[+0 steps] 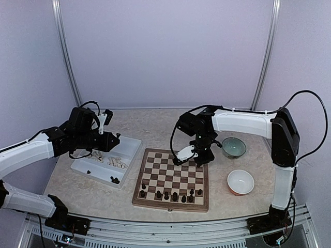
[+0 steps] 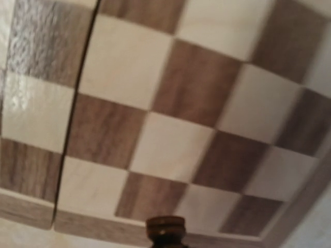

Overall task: Set up the chess pieces on the board
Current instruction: Place the knight on the chessboard.

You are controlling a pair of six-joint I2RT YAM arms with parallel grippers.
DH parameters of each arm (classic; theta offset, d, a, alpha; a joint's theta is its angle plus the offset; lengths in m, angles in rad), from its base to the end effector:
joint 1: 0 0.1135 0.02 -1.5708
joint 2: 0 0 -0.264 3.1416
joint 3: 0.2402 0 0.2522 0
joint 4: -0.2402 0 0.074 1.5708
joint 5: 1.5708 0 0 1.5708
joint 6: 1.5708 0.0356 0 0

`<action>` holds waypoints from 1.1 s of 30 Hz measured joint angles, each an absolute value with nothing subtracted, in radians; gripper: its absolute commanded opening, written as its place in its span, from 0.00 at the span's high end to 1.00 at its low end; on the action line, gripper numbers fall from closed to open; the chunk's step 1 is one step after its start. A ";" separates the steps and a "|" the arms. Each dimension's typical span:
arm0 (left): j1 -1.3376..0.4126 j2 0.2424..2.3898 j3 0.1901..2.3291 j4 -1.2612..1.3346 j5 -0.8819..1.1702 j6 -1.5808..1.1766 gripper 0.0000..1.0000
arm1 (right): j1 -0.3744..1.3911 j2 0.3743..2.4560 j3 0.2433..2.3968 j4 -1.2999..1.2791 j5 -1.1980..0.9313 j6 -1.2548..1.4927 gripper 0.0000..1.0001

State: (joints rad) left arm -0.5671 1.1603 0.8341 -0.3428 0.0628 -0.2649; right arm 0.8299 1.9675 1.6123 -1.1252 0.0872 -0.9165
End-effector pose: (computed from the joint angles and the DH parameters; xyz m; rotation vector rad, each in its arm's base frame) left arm 0.2112 -0.1372 0.2660 0.3791 2.2583 -0.5138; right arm 0.2604 0.2801 0.2190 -2.3351 1.9651 -0.1390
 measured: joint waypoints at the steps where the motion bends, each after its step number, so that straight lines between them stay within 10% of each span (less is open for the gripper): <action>1: -0.567 1.153 0.831 -0.341 0.067 -0.264 0.96 | 0.838 1.980 1.612 -1.131 0.101 -0.916 1.00; 18: -0.567 1.123 0.819 -0.323 0.096 -0.264 0.96 | 0.887 2.044 1.637 -1.150 0.148 -0.907 0.51; 33: -0.567 1.137 0.819 -0.321 0.132 -0.264 0.96 | 0.632 1.837 1.515 -1.026 -0.318 -0.810 0.49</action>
State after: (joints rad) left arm -0.5671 1.1370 0.8192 -0.3210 0.1322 -0.2642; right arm 0.6315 1.8366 1.5150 -1.0256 -0.3176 -0.8101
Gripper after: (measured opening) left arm 0.107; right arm 0.511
